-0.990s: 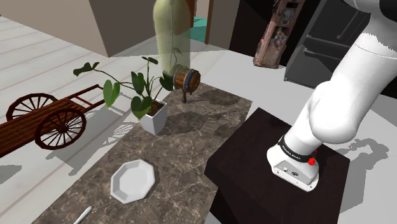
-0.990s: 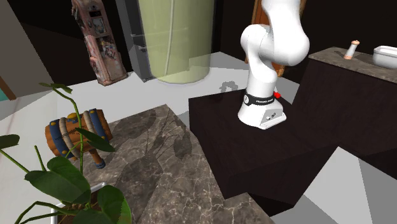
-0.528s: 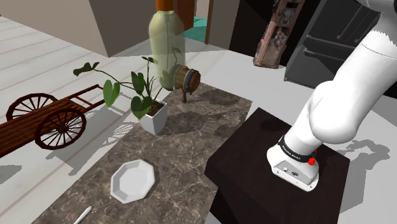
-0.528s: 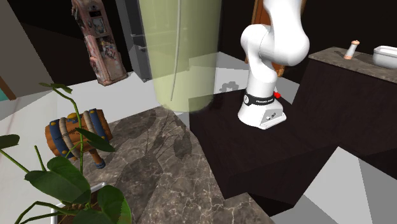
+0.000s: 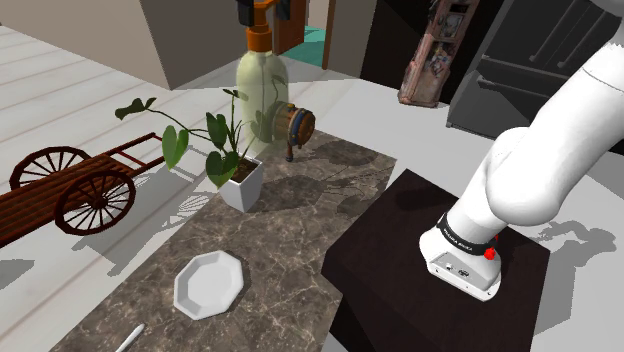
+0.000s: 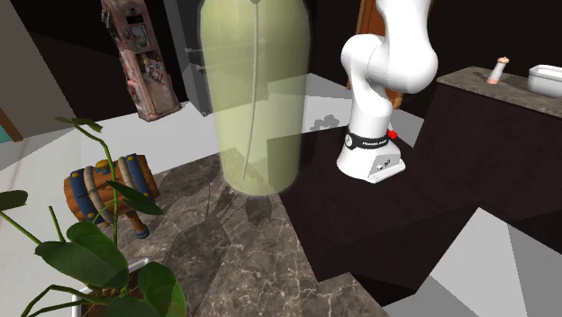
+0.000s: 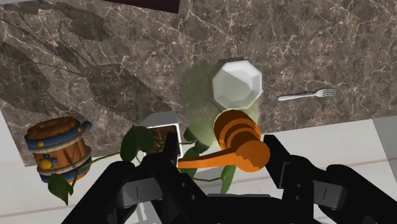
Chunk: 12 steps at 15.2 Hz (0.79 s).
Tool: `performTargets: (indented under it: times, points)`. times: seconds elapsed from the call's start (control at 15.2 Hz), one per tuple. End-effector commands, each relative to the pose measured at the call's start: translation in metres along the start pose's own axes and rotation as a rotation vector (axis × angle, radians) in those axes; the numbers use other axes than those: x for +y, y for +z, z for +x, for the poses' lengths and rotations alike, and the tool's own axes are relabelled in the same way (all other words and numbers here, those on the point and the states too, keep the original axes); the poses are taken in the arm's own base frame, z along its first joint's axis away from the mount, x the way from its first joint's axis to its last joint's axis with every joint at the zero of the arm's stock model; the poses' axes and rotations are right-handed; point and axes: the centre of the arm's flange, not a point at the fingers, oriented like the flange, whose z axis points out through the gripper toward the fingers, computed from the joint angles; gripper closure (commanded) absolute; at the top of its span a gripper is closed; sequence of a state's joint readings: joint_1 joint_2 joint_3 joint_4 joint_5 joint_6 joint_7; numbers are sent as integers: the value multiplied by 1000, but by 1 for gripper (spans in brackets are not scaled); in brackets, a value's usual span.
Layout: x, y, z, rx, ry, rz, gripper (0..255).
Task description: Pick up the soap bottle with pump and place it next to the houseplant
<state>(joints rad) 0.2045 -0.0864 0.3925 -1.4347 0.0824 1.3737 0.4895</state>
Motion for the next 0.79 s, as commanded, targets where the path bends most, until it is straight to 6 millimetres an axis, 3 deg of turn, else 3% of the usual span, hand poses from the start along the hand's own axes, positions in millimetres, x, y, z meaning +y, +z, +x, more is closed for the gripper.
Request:
performTargets:
  times: [0.0,0.73]
  points:
    - [1,11,0,1,0,1,255]
    - [4,69,1,1,0,1,255]
